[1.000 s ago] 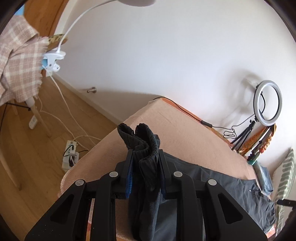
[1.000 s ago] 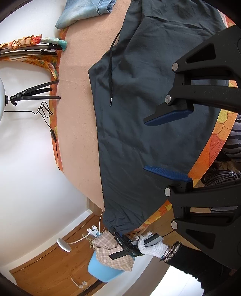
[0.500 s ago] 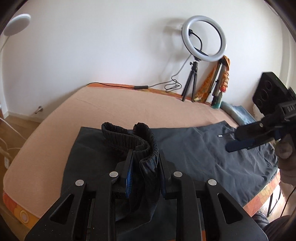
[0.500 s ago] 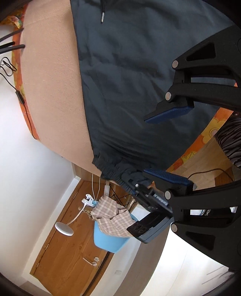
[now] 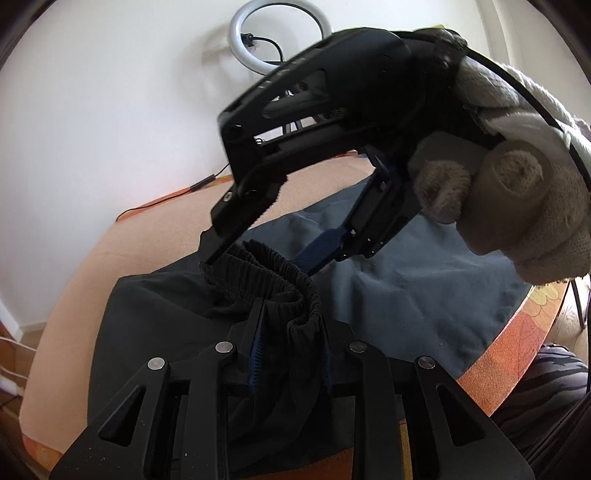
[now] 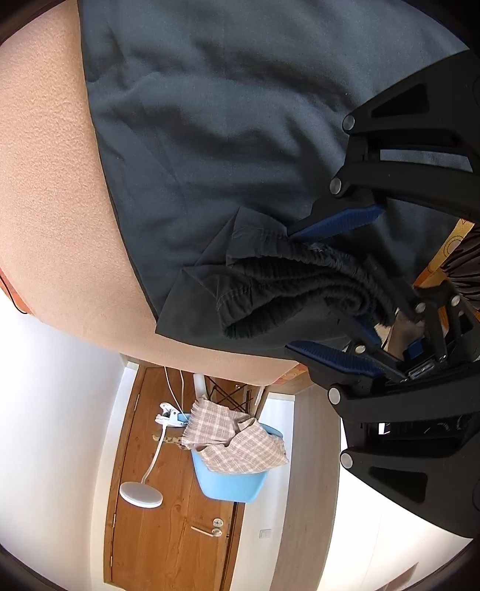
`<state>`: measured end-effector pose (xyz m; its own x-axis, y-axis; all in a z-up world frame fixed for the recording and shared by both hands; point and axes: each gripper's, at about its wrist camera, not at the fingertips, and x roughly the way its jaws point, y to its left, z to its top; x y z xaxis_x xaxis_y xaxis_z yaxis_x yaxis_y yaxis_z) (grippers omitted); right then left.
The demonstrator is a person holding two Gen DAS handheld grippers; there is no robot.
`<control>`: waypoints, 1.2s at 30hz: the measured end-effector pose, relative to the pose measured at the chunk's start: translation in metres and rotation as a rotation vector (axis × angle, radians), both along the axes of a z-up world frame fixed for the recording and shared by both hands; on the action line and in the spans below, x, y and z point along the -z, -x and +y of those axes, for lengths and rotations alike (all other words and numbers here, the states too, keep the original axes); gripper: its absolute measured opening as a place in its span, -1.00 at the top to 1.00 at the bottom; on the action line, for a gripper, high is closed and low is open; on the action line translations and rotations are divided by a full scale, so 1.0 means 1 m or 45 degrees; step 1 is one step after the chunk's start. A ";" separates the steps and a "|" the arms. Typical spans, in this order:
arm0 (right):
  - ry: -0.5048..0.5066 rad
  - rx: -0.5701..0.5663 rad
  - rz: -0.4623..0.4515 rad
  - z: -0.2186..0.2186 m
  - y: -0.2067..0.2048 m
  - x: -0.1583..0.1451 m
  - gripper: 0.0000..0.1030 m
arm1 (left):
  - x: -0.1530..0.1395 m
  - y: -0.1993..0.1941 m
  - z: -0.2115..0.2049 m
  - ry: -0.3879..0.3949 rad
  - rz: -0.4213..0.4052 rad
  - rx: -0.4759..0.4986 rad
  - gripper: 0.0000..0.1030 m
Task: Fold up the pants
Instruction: 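Grasp the elastic waistband with the right gripper while the left gripper releases it, then carry the waistband over the pants with the right gripper and open it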
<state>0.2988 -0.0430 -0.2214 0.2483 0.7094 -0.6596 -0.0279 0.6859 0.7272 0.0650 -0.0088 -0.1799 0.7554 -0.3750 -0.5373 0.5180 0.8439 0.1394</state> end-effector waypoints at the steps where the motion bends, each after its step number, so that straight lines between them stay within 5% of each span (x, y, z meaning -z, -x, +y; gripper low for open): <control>1: 0.013 -0.006 0.001 0.001 0.000 -0.001 -0.18 | 0.001 0.001 -0.004 -0.018 -0.009 0.006 0.53; 7: 0.148 0.009 0.014 0.009 -0.003 0.002 -0.16 | 0.000 0.004 -0.006 0.007 -0.007 0.013 0.53; 12: 0.195 0.052 0.023 0.011 -0.005 0.010 0.59 | -0.002 0.010 -0.002 0.038 0.027 0.033 0.44; 20: 0.175 0.087 -0.096 -0.011 0.008 -0.014 0.65 | -0.028 0.030 0.062 0.292 0.170 0.004 0.01; 27: 0.187 0.101 -0.143 -0.047 0.027 -0.037 0.65 | -0.031 0.011 0.136 0.440 0.240 -0.187 -0.03; 36: 0.224 0.164 -0.180 -0.101 0.062 -0.063 0.65 | -0.023 -0.014 0.106 0.514 0.320 -0.168 -0.04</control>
<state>0.2372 -0.1441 -0.1583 0.4279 0.5431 -0.7225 -0.0251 0.8062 0.5912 0.0788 0.0971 -0.1571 0.6760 -0.5004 -0.5409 0.3786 0.8656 -0.3276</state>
